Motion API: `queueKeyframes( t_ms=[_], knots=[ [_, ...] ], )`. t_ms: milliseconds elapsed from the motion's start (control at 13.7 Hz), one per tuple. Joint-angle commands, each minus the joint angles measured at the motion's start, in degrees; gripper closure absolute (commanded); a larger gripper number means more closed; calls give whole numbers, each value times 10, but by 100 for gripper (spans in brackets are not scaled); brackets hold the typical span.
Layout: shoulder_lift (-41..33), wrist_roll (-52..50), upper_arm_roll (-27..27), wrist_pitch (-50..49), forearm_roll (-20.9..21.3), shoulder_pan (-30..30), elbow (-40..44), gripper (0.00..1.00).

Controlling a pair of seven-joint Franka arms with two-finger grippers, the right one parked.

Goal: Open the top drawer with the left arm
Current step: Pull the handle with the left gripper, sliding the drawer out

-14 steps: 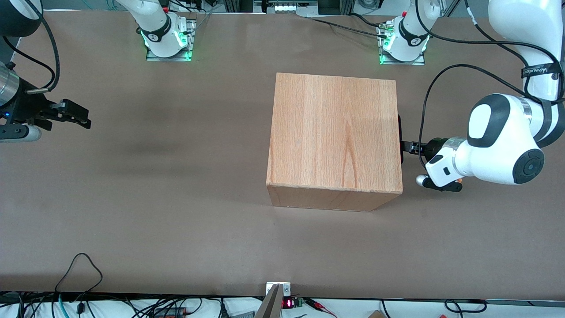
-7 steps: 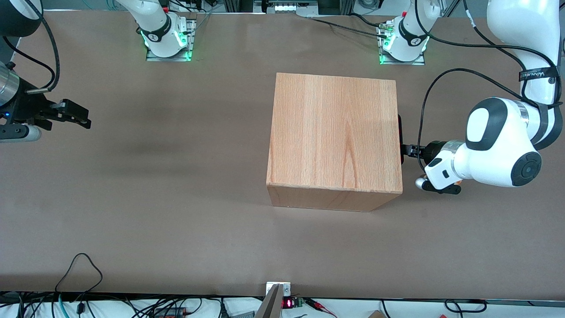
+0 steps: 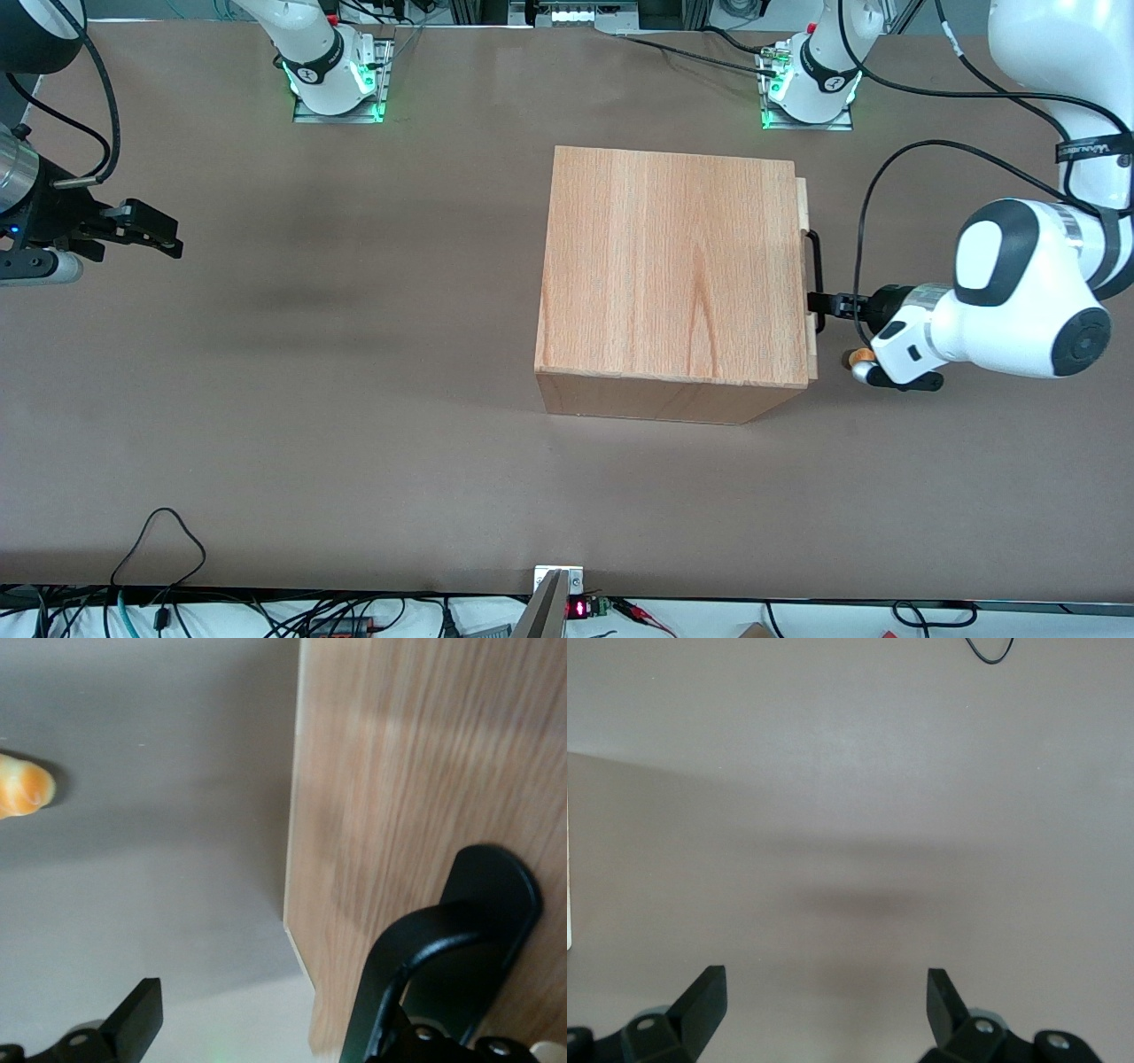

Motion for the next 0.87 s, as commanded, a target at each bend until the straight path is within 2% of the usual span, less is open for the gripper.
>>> queueKeyframes(
  t_ms=[0, 802],
  knots=[
    [20, 10, 5, 9, -6, 17, 17, 0],
    [21, 11, 5, 25, -9, 78, 19, 0]
  ],
)
